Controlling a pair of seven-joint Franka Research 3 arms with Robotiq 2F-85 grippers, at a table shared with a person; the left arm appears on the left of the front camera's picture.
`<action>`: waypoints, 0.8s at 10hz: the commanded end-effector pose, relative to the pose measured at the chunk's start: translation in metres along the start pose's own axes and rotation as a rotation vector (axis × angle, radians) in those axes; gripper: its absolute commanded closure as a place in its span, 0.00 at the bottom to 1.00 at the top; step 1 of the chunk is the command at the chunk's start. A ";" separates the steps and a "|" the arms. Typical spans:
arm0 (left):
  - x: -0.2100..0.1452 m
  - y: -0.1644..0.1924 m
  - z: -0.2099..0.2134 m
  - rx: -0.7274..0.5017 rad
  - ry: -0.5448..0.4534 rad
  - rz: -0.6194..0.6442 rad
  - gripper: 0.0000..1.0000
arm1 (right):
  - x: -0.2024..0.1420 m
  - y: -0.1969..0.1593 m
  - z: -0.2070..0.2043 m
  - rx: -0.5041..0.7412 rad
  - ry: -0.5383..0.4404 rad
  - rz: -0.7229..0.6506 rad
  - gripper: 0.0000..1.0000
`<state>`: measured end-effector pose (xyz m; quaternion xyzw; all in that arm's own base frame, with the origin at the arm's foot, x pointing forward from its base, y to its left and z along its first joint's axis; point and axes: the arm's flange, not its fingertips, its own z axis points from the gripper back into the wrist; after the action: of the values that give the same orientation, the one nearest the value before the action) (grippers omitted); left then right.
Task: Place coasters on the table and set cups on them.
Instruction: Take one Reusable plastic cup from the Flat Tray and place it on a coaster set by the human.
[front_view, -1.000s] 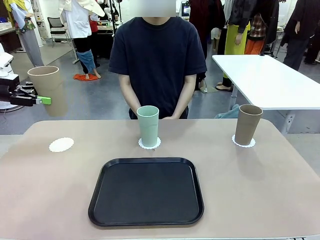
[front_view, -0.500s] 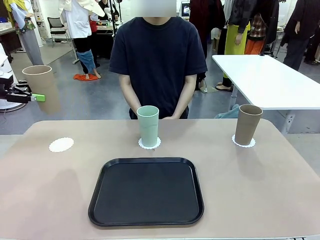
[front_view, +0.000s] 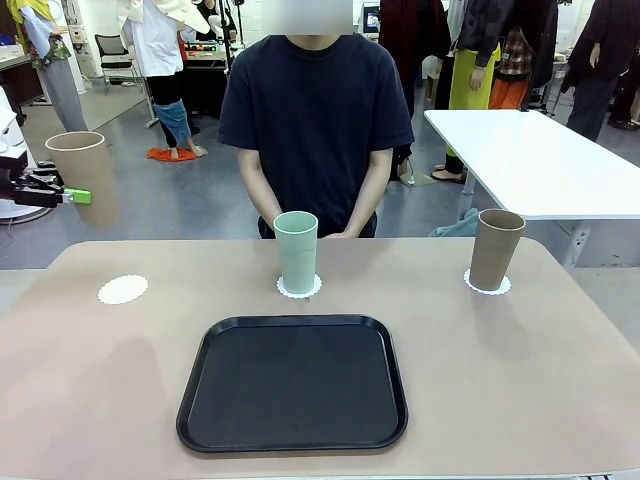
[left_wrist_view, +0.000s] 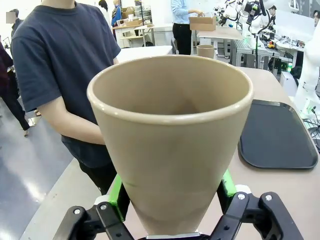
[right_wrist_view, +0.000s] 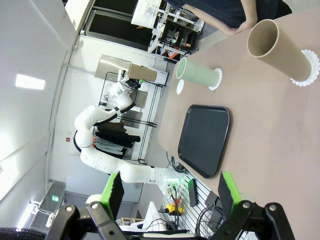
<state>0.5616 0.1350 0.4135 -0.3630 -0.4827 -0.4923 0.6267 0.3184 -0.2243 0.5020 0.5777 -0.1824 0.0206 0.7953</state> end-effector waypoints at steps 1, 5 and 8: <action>0.002 -0.003 -0.001 -0.006 0.006 -0.003 0.15 | 0.001 0.001 0.001 0.013 -0.001 0.011 0.00; -0.044 -0.009 0.002 -0.216 -0.008 -0.004 0.15 | 0.001 0.001 0.001 0.013 -0.001 0.011 0.00; -0.078 -0.005 -0.004 -0.220 0.019 -0.022 0.15 | 0.001 0.001 0.001 0.013 -0.001 0.011 0.00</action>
<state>0.5455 0.1436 0.3369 -0.4264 -0.4186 -0.5390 0.5936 0.3184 -0.2243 0.5020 0.5777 -0.1824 0.0207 0.7953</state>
